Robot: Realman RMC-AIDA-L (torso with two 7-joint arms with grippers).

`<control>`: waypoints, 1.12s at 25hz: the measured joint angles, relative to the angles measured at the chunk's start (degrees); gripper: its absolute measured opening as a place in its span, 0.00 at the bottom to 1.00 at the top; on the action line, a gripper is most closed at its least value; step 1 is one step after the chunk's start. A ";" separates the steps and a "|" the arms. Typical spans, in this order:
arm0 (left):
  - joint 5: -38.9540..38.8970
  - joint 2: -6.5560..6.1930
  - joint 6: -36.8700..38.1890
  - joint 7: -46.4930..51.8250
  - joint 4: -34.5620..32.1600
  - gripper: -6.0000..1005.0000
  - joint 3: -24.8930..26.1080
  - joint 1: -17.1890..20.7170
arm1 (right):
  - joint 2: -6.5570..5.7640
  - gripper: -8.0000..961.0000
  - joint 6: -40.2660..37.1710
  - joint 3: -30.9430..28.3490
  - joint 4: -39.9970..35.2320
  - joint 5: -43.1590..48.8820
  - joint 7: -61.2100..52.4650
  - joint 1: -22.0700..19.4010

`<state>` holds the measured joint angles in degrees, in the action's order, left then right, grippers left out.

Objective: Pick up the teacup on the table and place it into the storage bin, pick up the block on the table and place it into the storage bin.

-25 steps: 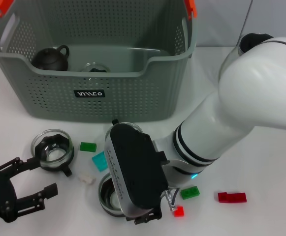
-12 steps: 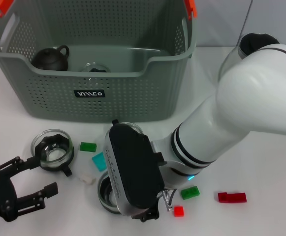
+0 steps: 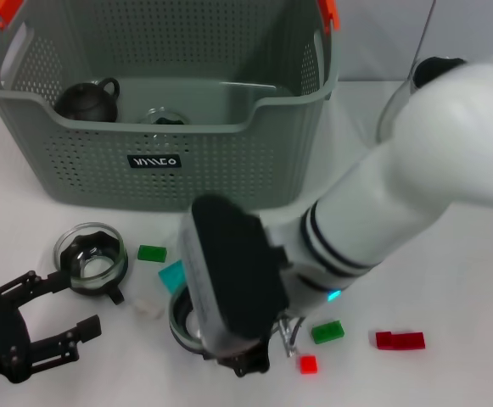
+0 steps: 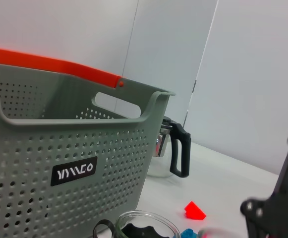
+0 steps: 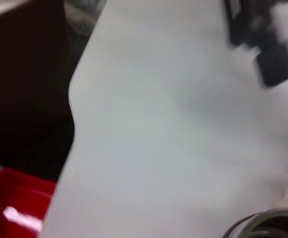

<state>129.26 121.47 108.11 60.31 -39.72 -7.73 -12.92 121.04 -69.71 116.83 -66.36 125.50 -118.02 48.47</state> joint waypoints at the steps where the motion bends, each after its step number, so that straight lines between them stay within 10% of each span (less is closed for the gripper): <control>1: 0.00 0.00 0.01 0.03 0.00 0.84 0.01 0.00 | -0.07 0.08 -1.90 -2.13 -1.22 -0.31 0.12 -0.37; 10: -0.22 0.00 0.05 -0.01 0.00 0.84 0.01 0.00 | -0.78 0.06 -13.60 -32.11 -15.95 -16.58 9.00 -9.98; 15: -0.37 -0.03 -0.01 0.04 0.26 0.84 0.02 -0.62 | -0.74 0.06 -5.17 -41.28 -14.73 -27.43 6.59 -9.69; 20: -0.27 -0.09 -0.28 0.07 1.01 0.84 0.00 -1.23 | -0.75 0.06 10.53 -39.06 -8.45 -15.06 -12.01 0.09; 28: -0.46 -0.01 -0.53 0.14 1.25 0.84 0.00 -1.24 | -0.63 0.06 18.66 -44.87 26.89 4.23 -21.04 25.96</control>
<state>128.80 121.46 107.58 60.46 -38.47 -7.74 -14.16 120.41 -51.05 71.95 -39.48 129.73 -139.06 74.43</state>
